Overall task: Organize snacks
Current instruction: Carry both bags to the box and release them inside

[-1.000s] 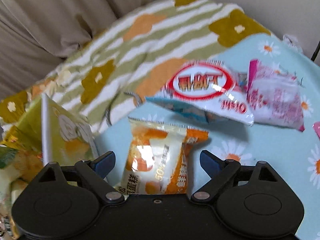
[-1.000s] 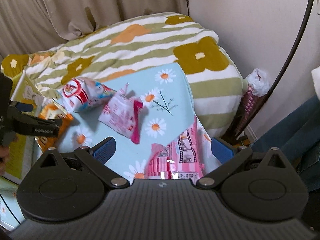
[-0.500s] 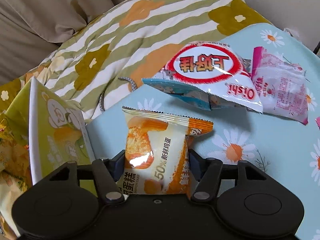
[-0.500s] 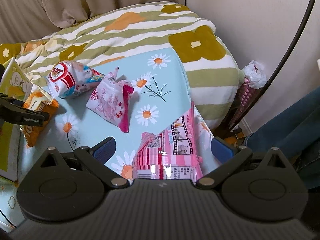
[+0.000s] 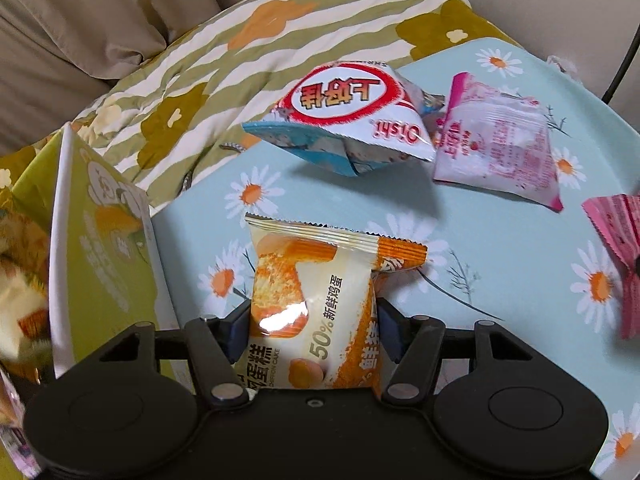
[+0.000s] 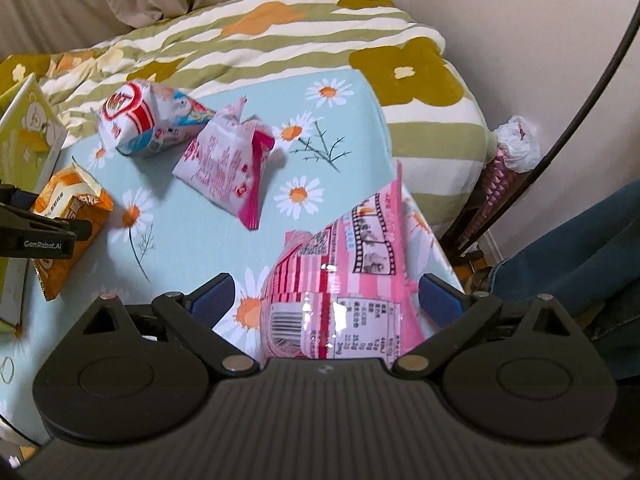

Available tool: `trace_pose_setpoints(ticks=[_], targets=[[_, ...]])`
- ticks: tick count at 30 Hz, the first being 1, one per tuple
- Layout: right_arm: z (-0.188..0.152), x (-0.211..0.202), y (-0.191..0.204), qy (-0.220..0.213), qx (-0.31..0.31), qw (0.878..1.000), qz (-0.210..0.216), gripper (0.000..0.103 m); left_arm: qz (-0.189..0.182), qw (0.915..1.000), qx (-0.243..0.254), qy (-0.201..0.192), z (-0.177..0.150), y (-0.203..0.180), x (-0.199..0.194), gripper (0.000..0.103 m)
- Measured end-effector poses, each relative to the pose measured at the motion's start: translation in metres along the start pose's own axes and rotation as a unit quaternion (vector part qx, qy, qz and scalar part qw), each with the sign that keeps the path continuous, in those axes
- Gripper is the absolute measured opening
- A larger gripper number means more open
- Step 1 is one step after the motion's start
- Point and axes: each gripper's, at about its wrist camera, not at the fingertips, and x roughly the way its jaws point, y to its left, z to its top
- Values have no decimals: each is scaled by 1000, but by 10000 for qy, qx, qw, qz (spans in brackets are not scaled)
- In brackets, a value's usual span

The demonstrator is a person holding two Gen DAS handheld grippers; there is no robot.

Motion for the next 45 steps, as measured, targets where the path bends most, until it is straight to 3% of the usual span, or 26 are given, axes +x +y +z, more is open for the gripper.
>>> trace_pose_setpoints(ticks=[4, 6, 12, 23, 28, 36, 40, 45], targets=[[-2, 5, 0, 112, -61, 9999, 65, 102, 4, 10000, -92, -8, -7, -4, -6, 67], [-2, 8, -1, 166, -109, 9998, 89, 91, 1, 9999, -158, -18, -11, -4, -9, 66], [-2, 5, -2, 141, -190, 9995, 232, 80, -31, 9991, -398, -123, -17, -6, -27, 66], [15, -33, 6, -252, -496, 9961, 680, 79, -118, 9900, -1240, -658, -25, 2, -87, 66], [34, -59, 23, -577, -849, 9892, 1043, 79, 1, 9774, -1756, -1177, -36, 14, -135, 66], [63, -106, 78, -1106, -1532, 9624, 1953, 79, 619, 9441, -2669, -1833, -70, 56, -203, 66], [69, -123, 119, -1291, -1818, 9466, 2328, 79, 958, 9301, -2952, -1965, -92, 90, -219, 66], [76, -138, 178, -1376, -1868, 9370, 2611, 79, 1102, 9225, -3150, -1939, -113, 141, -221, 66]])
